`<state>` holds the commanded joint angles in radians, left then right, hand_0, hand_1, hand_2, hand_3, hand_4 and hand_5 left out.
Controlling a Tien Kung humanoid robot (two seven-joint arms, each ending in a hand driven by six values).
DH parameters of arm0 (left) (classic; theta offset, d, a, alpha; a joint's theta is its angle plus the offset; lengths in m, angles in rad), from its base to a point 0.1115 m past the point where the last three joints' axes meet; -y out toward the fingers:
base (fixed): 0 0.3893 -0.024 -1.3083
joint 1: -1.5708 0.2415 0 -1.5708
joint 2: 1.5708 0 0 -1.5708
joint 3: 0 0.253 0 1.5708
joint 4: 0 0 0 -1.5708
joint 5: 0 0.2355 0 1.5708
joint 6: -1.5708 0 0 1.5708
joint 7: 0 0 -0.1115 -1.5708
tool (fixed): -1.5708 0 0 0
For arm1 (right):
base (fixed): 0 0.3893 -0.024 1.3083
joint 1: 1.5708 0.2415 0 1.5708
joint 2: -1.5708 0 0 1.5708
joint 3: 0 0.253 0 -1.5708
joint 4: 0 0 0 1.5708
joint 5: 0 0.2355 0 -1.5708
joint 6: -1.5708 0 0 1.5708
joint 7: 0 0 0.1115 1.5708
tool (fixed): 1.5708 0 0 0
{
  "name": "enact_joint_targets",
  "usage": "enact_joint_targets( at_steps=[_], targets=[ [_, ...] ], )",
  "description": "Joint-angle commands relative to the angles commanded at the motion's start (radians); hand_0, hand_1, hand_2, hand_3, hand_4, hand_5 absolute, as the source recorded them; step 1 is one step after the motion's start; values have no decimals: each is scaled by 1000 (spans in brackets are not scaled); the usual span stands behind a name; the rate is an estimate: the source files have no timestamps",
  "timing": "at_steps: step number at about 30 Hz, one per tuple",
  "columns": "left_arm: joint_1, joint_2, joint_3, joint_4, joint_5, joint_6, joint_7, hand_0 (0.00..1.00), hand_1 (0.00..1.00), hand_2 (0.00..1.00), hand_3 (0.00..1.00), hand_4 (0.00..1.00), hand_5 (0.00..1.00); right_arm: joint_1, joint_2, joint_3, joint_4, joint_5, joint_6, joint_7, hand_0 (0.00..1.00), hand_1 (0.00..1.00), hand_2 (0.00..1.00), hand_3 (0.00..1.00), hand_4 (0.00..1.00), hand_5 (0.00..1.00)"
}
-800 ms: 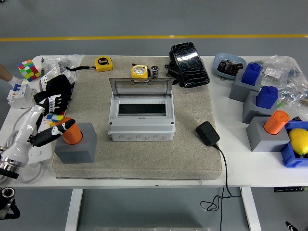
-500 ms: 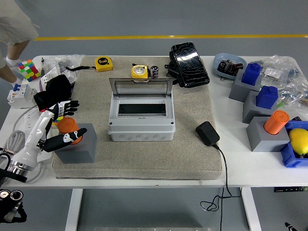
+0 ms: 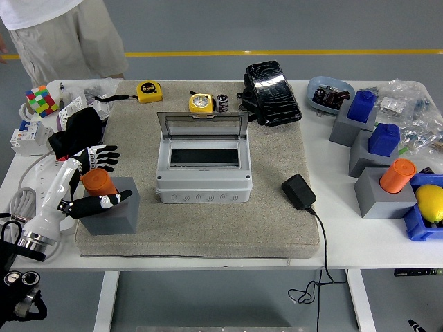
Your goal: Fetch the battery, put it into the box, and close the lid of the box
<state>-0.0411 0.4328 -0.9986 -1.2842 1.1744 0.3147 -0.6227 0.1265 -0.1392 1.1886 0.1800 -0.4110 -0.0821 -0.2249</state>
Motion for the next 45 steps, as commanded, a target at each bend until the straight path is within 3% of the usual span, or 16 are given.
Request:
enact_joint_targets(
  at_steps=[5, 6, 11, 12, 17, 18, 23, 24, 29, 30, 35, 36, 45],
  targets=[
    [-6, -5, 8, 8, -48, -9, -16, 481, 476, 496, 651, 998, 2, -1, 0, -3, 0, 1, -1, -1, 677, 686, 691, 584, 998, 510],
    [-8, -7, 9, 10, -59, -11, -19, 448, 414, 406, 554, 998, 2, 0, 0, -4, 0, 2, 0, -1, 677, 686, 691, 584, 998, 510],
    [-14, -15, 16, 12, -102, -20, -23, 448, 414, 406, 554, 998, 2, 0, 1, -4, 0, 5, 0, -1, 677, 686, 691, 584, 998, 510],
    [-16, -16, 18, 13, -108, -22, -23, 357, 345, 368, 492, 998, 2, 0, 1, -4, 0, 5, 0, -1, 678, 685, 690, 584, 998, 509],
    [-23, -22, 33, 15, -143, -25, -23, 357, 345, 368, 492, 998, 2, 0, 1, -3, 0, 4, 0, -2, 678, 685, 690, 584, 998, 509],
    [-24, -24, 36, 17, -151, -24, -23, 253, 296, 342, 462, 998, 2, 0, 1, -3, 0, 5, 0, -2, 676, 685, 690, 584, 998, 508],
    [-29, -30, 43, 22, -169, -16, -23, 253, 296, 342, 462, 998, 2, 0, 3, -6, 0, 8, 0, -1, 676, 685, 690, 584, 998, 508],
    [-30, -32, 44, 23, -173, -13, -23, 111, 226, 329, 452, 998, 2, 0, 3, -7, 0, 8, 1, -1, 676, 684, 690, 584, 998, 508],
    [-36, -40, 49, 31, -197, 3, -23, 111, 226, 329, 452, 998, 2, 0, 3, -9, 0, 8, 0, -2, 676, 684, 690, 584, 998, 508],
    [-38, -41, 51, 33, -203, 7, -23, 41, 123, 288, 388, 998, 2, 0, 2, -9, 0, 9, 0, -2, 676, 684, 690, 584, 998, 504],
    [-48, -47, 68, 42, -230, 28, -23, 41, 123, 288, 388, 998, 2, 0, 3, -10, 0, 9, 0, -3, 676, 684, 690, 584, 998, 504],
    [-50, -48, 71, 43, -237, 31, -23, 11, 69, 244, 282, 930, 2, 0, 3, -10, 0, 9, 1, -3, 678, 684, 690, 583, 998, 502],
    [-55, -50, 83, 32, -254, 39, -23, 9, 68, 232, 258, 912, 2, -1, 5, -13, 0, 6, 0, -2, 676, 684, 690, 584, 998, 501]
  ],
)
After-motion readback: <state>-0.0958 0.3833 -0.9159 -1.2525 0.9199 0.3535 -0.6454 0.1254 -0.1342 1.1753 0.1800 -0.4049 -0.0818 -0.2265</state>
